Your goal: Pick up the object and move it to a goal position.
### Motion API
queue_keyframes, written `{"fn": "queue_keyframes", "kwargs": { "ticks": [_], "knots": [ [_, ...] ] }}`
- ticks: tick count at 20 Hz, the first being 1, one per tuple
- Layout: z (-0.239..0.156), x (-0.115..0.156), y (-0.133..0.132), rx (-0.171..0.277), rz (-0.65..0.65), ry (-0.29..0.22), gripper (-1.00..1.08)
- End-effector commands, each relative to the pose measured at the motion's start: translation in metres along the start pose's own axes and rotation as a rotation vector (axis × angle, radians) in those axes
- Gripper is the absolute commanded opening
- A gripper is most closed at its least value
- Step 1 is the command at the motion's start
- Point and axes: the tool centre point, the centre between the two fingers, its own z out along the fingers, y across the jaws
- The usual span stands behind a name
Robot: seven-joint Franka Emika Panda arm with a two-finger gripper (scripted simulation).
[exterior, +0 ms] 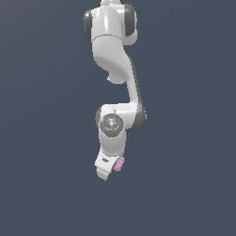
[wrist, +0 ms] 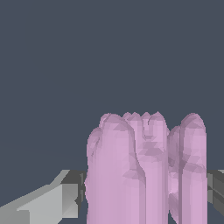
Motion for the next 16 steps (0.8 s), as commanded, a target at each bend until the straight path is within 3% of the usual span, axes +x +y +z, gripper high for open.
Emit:
{"fn": "queue_keyframes", "kwargs": {
  "ticks": [1, 9, 16],
  "knots": [
    [0.005, 0.001, -0.004, 0.009, -0.003, -0.002, -1.00],
    [-0.007, 0.003, 0.002, -0.015, 0.012, 0.005, -1.00],
    [-0.037, 0.016, 0.010, -0.083, 0.068, 0.025, -1.00]
  ]
}}
